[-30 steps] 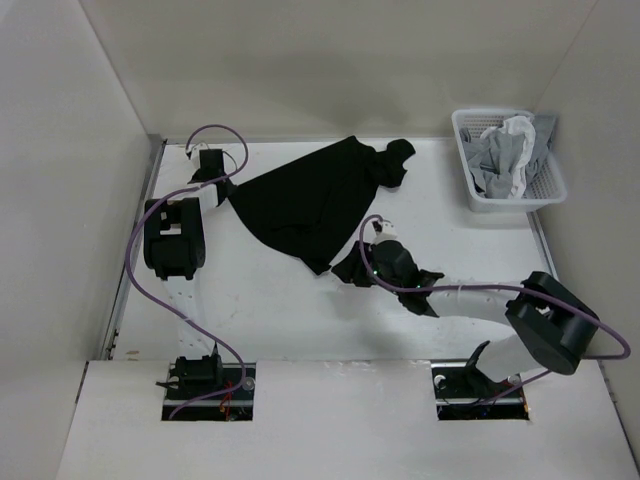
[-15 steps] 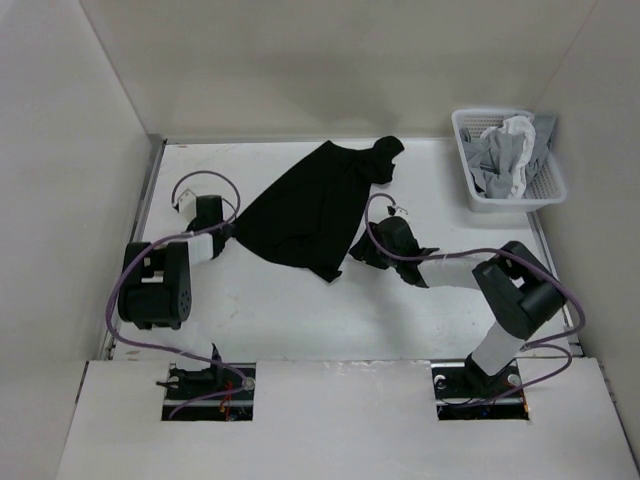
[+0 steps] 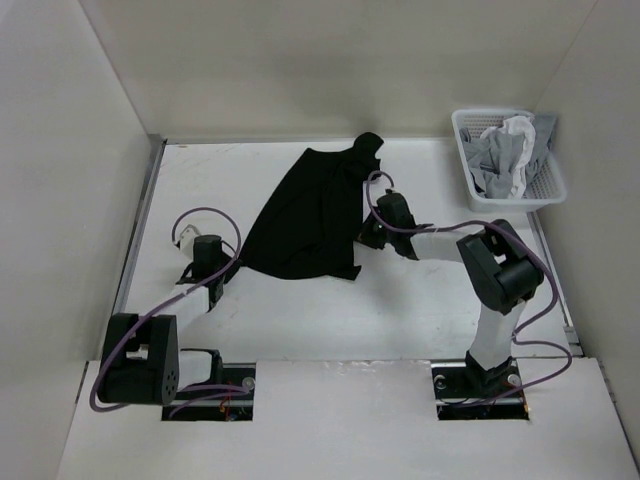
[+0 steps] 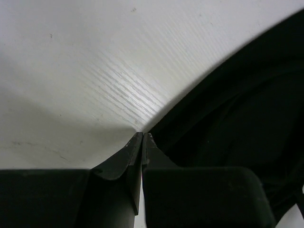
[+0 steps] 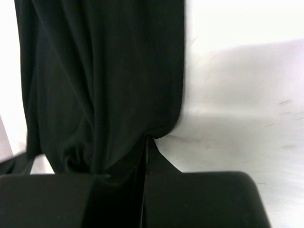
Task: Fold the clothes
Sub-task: Flatten the tank top out
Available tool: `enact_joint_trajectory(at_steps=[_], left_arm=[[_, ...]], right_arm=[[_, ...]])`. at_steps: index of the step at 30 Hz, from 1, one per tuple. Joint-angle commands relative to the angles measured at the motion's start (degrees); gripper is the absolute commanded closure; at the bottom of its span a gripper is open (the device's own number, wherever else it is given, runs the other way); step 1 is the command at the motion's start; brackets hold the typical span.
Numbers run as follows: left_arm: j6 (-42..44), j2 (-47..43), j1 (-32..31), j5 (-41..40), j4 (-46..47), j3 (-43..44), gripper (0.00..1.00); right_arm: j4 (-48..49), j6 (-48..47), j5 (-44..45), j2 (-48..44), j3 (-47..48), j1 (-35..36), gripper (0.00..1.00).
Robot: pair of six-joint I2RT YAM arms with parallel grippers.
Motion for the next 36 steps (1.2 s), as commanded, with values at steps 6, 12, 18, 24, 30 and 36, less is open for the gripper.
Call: enact_joint_trajectory(at_steps=[6,12,18,24,30,36], left_arm=[[-0.4,-5.1,-1.9,4.3,0.4,-1.2,1.0],[-0.8,-4.0,-1.6,4.9,3.3,-2.9,1.0],[-0.9,-5.2,-1.2,6.5,3.6,-3.0,1.0],[-1.2,-6.6,-0.7,7.4,4.4,-4.3,1.0],[-2.3,-14.2,1.8,10.1,3.9,-6.4,1.0],[-2.1,-15.4,-1.1,10.2,4.3,-6.8,1.0]], right_arm=[[-3.9,-8.4,4.0,-6.3,8.6,-8.3,0.98],[-2.1,-11.9,9.9,-9.3,4.6,-9.2,0.98],[-3.2,-14.6,13.4,-13.6,3.9,-8.4,0.82],[-8.0,-14.3,12.8,-9.1,8.0,-9.4,0.65],[-6.0,-11.0,16.5,-21.8,-8.2,-7.5,0.56],[-11.3,-6.8,16.5,-27.3,-18.5,-4.9,0.56]])
